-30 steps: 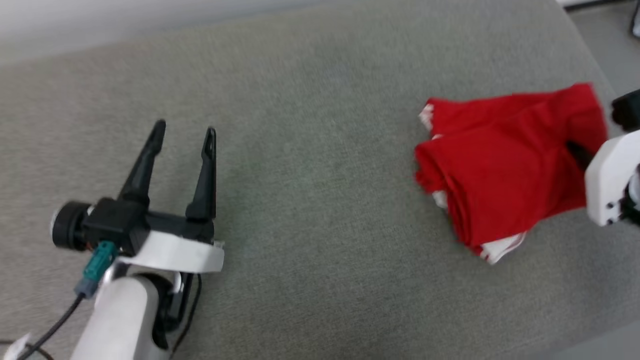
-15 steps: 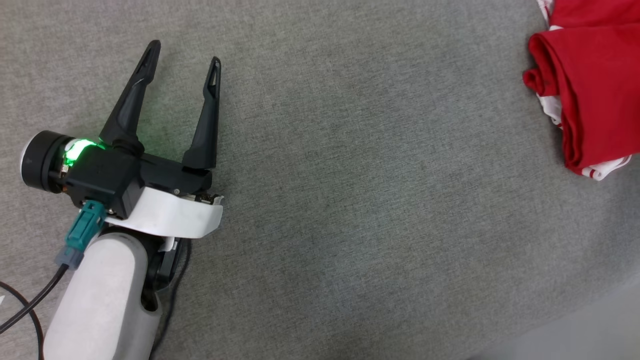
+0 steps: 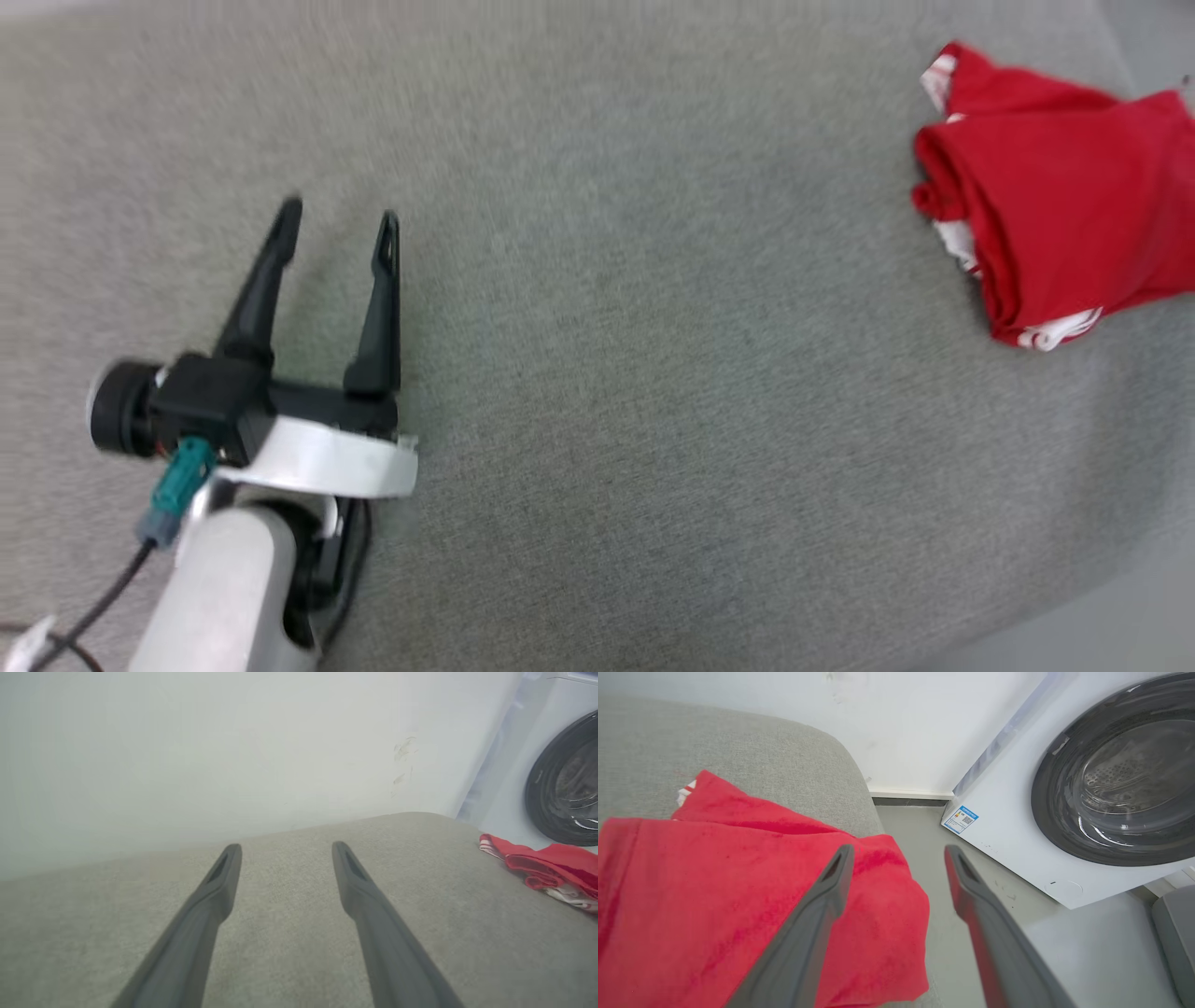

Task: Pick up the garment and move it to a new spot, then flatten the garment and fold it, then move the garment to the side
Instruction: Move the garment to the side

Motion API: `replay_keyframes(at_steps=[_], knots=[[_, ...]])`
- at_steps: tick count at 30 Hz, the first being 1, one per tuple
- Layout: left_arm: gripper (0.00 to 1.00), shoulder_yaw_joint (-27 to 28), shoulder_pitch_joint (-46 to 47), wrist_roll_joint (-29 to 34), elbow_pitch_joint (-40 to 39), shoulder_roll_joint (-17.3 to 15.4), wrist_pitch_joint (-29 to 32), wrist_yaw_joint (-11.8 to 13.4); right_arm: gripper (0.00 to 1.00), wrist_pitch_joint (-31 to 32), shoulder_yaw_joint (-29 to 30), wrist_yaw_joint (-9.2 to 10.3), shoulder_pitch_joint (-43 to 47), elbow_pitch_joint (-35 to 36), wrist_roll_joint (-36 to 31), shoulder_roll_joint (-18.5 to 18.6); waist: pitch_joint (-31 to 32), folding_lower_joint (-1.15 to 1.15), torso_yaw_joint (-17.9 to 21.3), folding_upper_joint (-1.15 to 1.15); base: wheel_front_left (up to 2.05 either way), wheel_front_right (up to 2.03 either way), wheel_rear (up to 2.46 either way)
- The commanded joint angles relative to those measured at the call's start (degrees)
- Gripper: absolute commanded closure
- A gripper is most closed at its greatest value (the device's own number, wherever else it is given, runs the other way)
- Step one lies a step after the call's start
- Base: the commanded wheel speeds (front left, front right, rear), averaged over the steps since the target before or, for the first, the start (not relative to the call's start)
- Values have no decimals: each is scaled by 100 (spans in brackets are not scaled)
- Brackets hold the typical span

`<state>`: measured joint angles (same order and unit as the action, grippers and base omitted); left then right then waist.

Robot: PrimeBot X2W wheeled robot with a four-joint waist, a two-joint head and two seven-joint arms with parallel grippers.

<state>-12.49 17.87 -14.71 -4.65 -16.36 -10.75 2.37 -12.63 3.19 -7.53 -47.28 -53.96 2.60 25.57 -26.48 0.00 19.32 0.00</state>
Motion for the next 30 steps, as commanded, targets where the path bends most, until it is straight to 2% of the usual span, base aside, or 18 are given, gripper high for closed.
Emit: replay_keyframes(at_steps=[1,10,13,15,20,26,30], knots=[[0,22,-155,-54,64,47,-69,48,0,-41,-9,8,221,83,-9,-98,625,0,-77,0,0,0,0],[0,149,-965,-351,361,268,-222,278,0,47,-324,7,1693,1167,144,-769,1623,0,-483,0,0,0,0],[0,175,-1088,-393,408,307,-255,314,0,157,-446,8,2025,1458,201,-901,1755,0,-599,0,0,0,0],[0,194,-1207,-456,507,359,-293,330,0,325,-591,7,2447,1925,315,-1087,1918,0,-834,0,0,0,0],[0,230,-1320,-509,656,406,-340,355,0,480,-681,7,2930,2595,459,-1259,2119,0,-1185,0,0,0,0],[0,348,-1526,-433,869,325,-398,464,0,542,-566,7,3552,3600,449,-1606,2426,0,-1642,0,0,0,0],[0,514,-1740,-470,937,239,-407,534,0,672,-468,7,3938,4211,345,-1792,2638,0,-1787,0,0,0,0]])
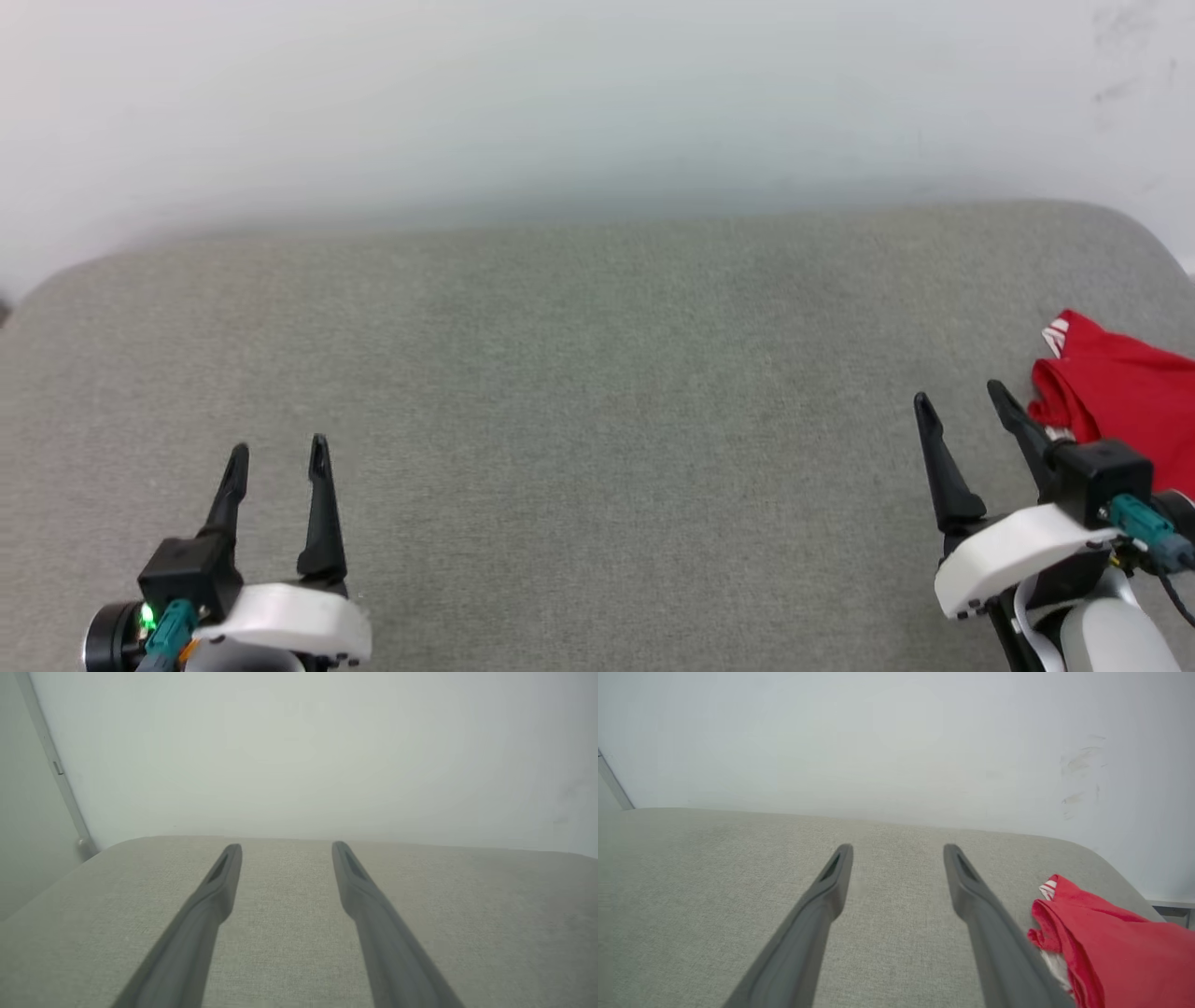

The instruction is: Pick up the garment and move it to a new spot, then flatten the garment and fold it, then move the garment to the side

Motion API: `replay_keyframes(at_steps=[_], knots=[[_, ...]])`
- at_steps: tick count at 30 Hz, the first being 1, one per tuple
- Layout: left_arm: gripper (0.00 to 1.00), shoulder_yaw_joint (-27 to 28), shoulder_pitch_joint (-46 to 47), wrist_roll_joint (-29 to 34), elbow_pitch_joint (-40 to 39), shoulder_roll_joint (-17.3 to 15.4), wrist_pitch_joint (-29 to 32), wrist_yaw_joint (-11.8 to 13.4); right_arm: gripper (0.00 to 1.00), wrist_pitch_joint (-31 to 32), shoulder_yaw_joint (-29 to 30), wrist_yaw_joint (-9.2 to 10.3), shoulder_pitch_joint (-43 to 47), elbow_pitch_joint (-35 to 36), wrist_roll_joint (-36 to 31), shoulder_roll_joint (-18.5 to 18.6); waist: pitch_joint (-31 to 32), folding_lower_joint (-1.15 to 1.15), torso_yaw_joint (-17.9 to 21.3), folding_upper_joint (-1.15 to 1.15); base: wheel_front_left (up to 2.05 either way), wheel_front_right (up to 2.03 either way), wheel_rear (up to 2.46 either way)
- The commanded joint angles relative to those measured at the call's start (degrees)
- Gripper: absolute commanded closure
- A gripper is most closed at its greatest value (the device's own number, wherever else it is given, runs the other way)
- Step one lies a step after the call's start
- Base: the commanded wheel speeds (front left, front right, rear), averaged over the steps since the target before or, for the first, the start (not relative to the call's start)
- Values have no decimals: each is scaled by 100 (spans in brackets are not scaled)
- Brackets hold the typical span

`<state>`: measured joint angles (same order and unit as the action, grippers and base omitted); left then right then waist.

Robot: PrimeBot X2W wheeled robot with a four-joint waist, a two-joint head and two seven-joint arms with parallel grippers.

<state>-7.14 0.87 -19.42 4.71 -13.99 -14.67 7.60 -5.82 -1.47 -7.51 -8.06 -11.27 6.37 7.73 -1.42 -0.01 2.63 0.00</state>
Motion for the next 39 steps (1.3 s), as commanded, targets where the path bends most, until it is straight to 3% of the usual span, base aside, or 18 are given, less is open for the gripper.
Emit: replay_keyframes(at_steps=[1,15,35,36,39], knots=[[0,6,-110,-1,9,-34,-17,23,0,23,10,4,130,100,-74,-33,178,1,-134,0,0,0,0],[0,-109,-543,-164,112,-83,22,-155,0,529,335,4,1514,1864,-190,-340,486,1,-73,0,0,0,0],[0,-195,-437,-247,167,-112,30,-133,0,557,353,4,1662,2026,-112,-476,449,1,-75,0,0,0,0],[100,-195,-504,-248,172,-76,59,-138,100,574,348,0,1652,2007,-130,-448,449,2,-74,0,0,0,0],[100,-163,-504,-420,255,-15,115,-171,100,557,315,0,1668,1928,63,-450,443,2,-77,0,0,0,0]])
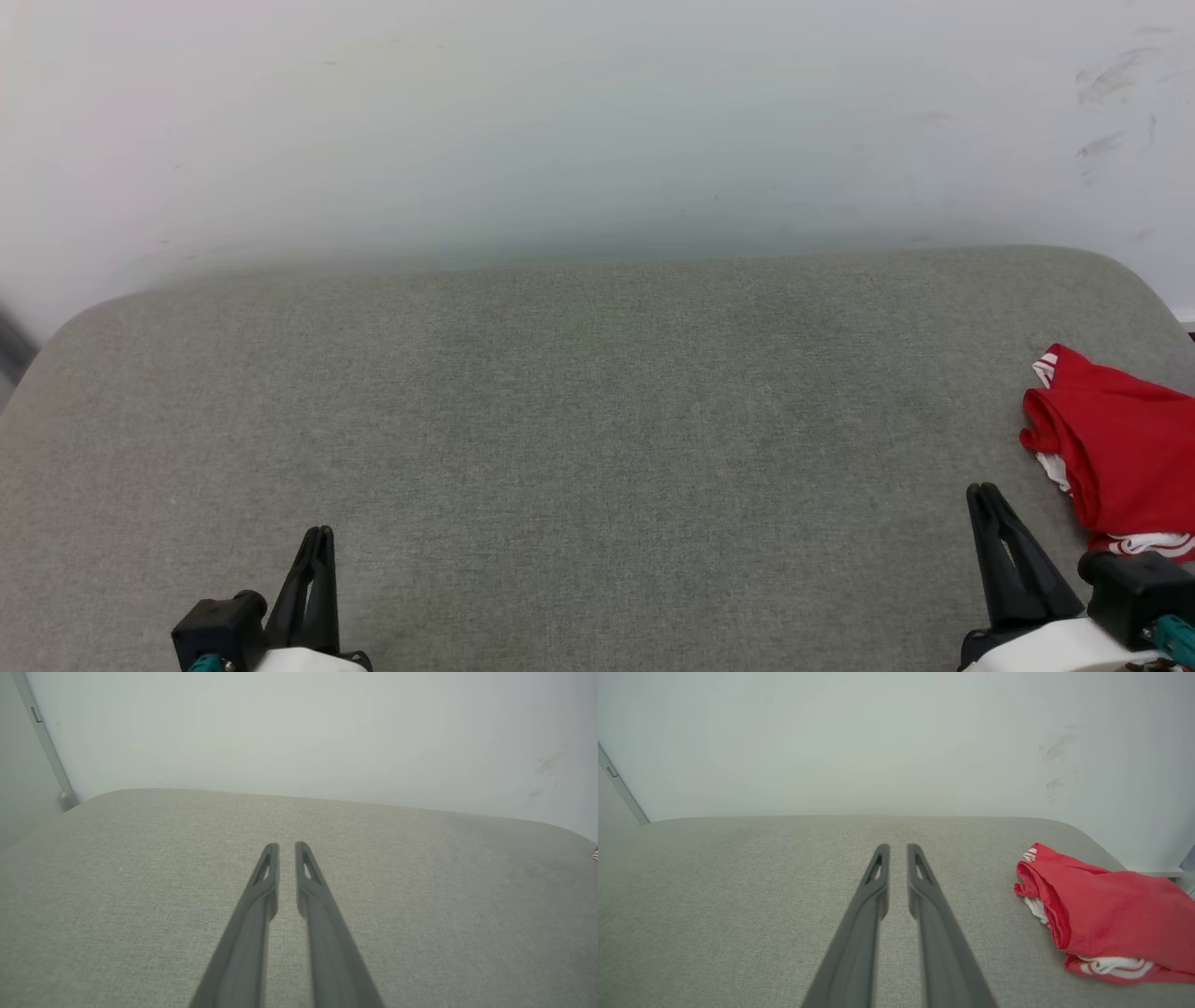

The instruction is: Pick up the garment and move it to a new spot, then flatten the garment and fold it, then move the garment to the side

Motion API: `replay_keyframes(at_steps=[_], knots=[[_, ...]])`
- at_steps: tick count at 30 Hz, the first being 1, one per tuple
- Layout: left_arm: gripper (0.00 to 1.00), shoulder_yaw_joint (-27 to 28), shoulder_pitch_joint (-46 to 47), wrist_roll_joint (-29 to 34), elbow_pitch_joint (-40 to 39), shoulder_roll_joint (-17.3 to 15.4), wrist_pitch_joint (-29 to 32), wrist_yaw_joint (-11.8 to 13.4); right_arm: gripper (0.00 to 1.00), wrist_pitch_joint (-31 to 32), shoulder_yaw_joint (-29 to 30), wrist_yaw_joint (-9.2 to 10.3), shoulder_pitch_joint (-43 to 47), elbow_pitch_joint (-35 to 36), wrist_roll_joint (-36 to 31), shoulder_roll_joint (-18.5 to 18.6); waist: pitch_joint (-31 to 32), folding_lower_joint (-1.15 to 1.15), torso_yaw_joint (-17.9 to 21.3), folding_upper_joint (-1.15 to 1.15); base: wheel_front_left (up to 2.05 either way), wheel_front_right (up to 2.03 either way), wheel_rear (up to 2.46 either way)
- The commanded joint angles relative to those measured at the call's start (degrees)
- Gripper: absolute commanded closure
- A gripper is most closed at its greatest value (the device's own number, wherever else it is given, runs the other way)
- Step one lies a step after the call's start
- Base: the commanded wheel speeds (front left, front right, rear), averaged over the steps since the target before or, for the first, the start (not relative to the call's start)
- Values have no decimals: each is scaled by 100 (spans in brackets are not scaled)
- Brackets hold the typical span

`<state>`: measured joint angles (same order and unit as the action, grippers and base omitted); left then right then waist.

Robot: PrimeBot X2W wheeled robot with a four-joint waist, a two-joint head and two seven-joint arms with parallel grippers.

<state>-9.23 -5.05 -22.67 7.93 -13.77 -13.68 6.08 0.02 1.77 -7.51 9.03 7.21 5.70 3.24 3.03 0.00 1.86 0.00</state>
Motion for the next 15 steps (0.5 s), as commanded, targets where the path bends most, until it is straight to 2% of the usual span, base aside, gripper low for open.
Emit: replay_keyframes(at_steps=[1,15], knots=[[100,70,104,-201,-57,-21,47,-38,100,-22,-7,0,-57,59,275,-1,-4,0,-2,0,0,0,0],[100,359,319,-1480,80,185,420,-287,100,45,0,1,-374,-376,1971,84,-40,0,-23,0,0,0,0]])
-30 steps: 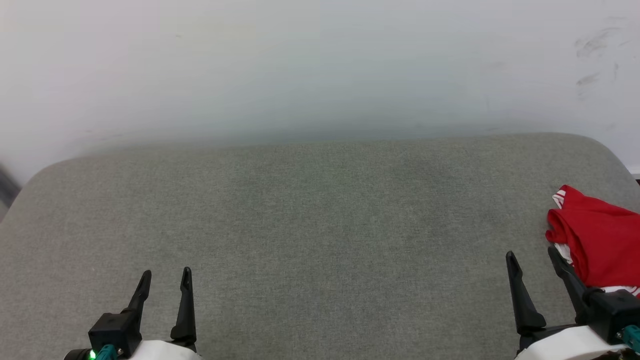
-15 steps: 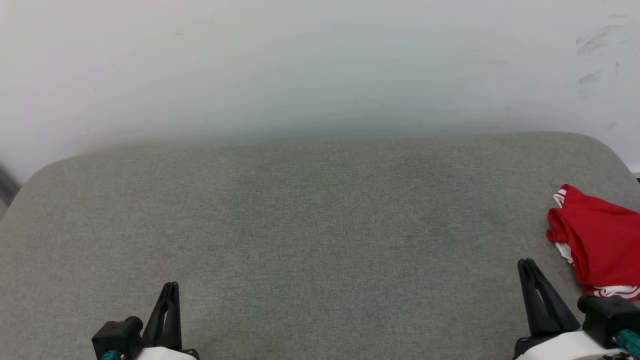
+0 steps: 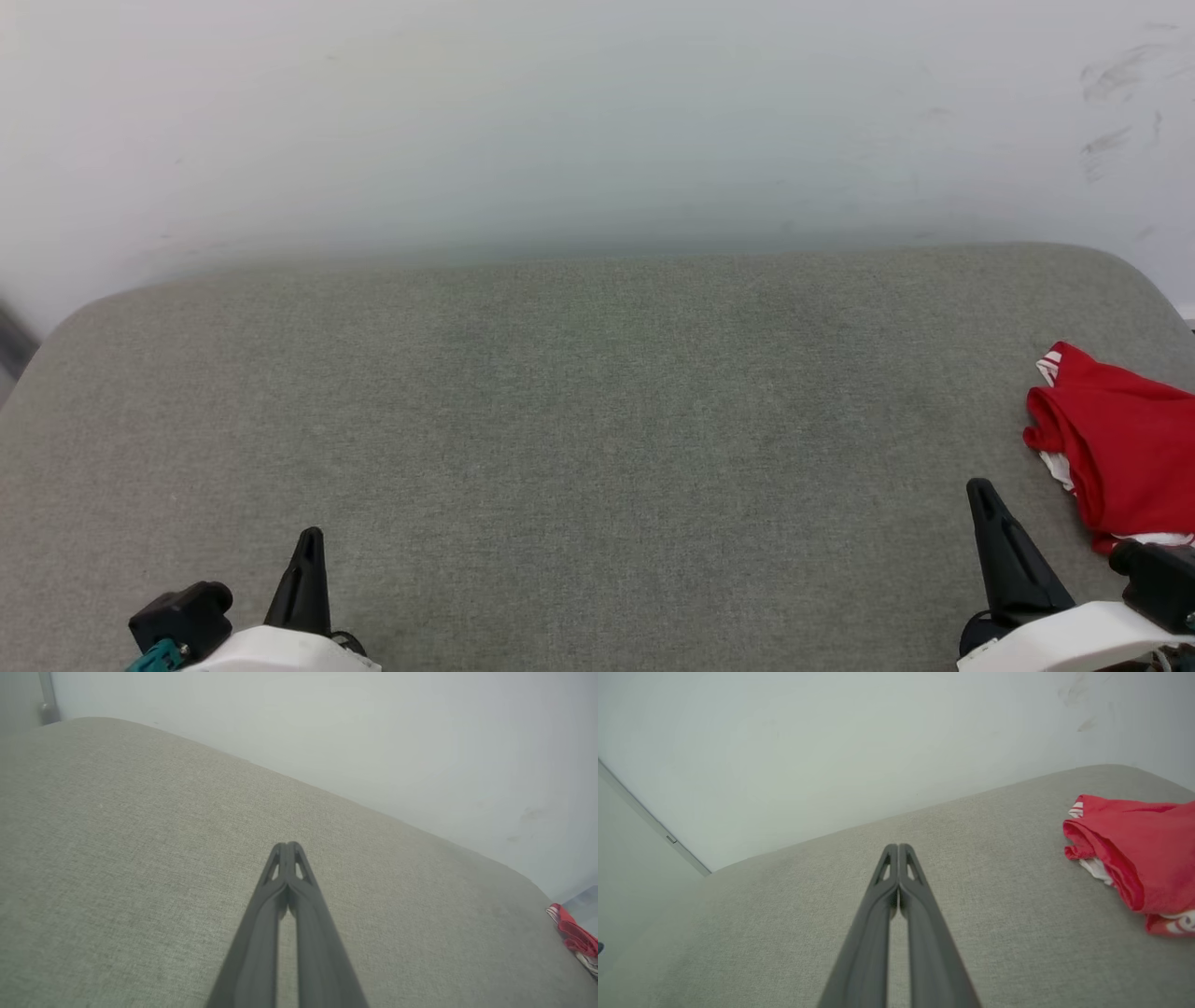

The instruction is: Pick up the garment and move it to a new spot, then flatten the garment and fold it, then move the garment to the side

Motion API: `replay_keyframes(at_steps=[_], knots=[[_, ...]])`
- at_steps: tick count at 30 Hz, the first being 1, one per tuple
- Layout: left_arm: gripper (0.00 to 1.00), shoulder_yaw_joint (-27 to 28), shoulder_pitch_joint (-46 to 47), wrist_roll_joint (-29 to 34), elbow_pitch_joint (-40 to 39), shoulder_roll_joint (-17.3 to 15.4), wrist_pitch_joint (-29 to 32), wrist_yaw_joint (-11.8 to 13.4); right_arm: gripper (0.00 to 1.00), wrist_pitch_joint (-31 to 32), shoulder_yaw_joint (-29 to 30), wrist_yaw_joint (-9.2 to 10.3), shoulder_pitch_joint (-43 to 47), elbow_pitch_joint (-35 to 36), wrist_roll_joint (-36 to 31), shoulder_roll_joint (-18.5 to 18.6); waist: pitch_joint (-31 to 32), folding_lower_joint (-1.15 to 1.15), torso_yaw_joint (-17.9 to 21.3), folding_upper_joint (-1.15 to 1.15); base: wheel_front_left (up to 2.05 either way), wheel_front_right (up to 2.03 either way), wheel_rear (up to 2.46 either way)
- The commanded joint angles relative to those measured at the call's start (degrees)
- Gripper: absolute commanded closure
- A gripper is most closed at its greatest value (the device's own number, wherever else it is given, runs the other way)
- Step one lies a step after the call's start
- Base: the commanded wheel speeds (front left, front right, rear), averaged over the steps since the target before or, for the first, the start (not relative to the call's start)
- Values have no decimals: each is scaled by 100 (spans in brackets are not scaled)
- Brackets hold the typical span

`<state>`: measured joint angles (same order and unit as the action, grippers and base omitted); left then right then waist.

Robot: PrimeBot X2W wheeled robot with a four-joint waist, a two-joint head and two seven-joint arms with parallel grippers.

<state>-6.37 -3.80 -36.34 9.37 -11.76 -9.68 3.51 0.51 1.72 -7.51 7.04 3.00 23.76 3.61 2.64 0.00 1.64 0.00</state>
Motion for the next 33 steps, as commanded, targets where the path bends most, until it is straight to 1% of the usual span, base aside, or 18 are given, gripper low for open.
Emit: replay_keyframes(at_steps=[1,6,7,8,9,13,14,15,33], knots=[[100,91,206,-196,-56,-2,45,-47,100,-1,6,1,-193,18,272,50,-4,0,-2,0,0,0,0],[100,180,270,-596,-20,63,162,-126,100,19,9,1,-282,-107,787,67,-17,0,-10,0,0,0,0],[100,180,270,-596,-20,63,162,-126,100,19,9,1,-282,-107,787,67,-17,0,-10,0,0,0,0],[100,216,297,-747,-7,86,207,-158,100,28,12,1,-313,-155,982,72,-22,0,-13,0,0,0,0],[100,216,297,-747,-7,86,207,-158,100,28,12,1,-313,-155,982,72,-22,0,-13,0,0,0,0],[100,283,337,-1045,20,136,293,-215,100,41,18,1,-378,-246,1361,81,-32,0,-19,0,0,0,0],[100,314,361,-1189,33,160,336,-244,100,49,21,1,-408,-292,1545,85,-37,0,-22,0,0,0,0],[100,314,361,-1189,33,160,336,-244,100,49,21,1,-408,-292,1545,85,-37,0,-22,0,0,0,0],[100,580,543,-2356,144,355,678,-474,100,136,64,1,-662,-658,3019,106,-84,0,-49,0,0,0,0]])
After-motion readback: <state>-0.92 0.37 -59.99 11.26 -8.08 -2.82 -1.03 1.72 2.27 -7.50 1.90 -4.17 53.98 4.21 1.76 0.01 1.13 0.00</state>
